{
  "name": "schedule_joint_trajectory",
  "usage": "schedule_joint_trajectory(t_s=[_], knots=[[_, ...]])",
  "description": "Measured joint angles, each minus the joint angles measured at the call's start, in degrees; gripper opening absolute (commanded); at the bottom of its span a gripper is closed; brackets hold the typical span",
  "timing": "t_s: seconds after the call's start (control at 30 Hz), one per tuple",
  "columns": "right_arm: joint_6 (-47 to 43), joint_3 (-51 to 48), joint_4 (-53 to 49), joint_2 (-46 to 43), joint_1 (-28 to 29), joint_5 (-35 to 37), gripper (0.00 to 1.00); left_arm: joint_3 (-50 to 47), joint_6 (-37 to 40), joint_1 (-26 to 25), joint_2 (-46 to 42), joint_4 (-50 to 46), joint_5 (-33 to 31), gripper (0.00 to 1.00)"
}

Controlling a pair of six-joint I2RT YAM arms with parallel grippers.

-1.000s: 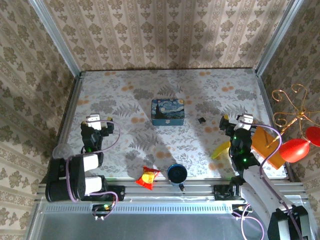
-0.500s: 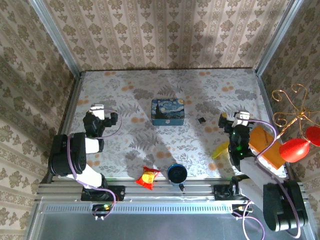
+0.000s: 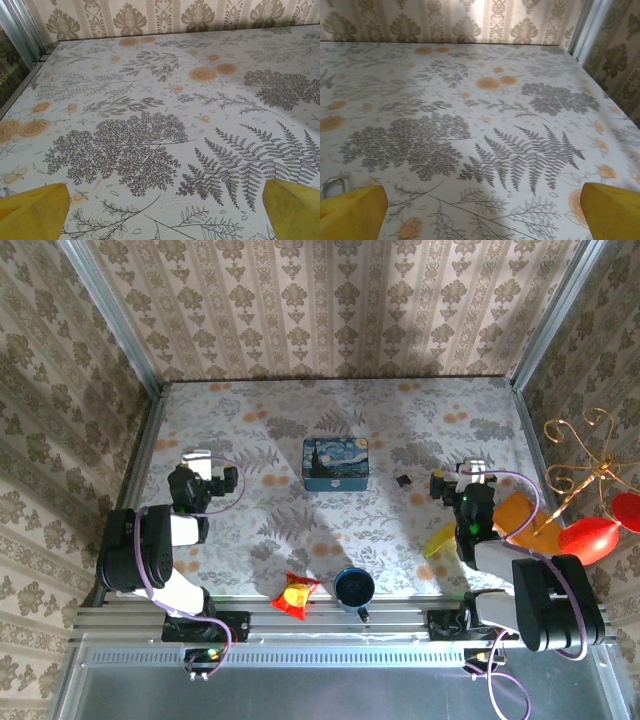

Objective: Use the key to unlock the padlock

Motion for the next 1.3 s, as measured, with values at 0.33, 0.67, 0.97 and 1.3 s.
schedule_joint_trajectory(t_s=[0.33,0.67,0.97,1.3], knots=[[2.99,2.25,10.01,13.62,-0.22,-4.61,1.0,0.0,0.0,0.0,0.0,-0.44,0.0,1.0],[4.33,10.45,5.14,17.07,-0.46,-4.7,1.0,0.0,0.15,0.0,0.0,-0.66,-0.22,1.0],[3.98,10.97,2.82,17.07,-2.93,-13.27,1.0,0.0,0.39,-0.07,0.0,-1.2,-0.44,1.0],[4.04,10.97,2.34,17.07,-2.05,-10.73,1.0,0.0,0.39,-0.07,0.0,-1.51,-0.81,1.0]])
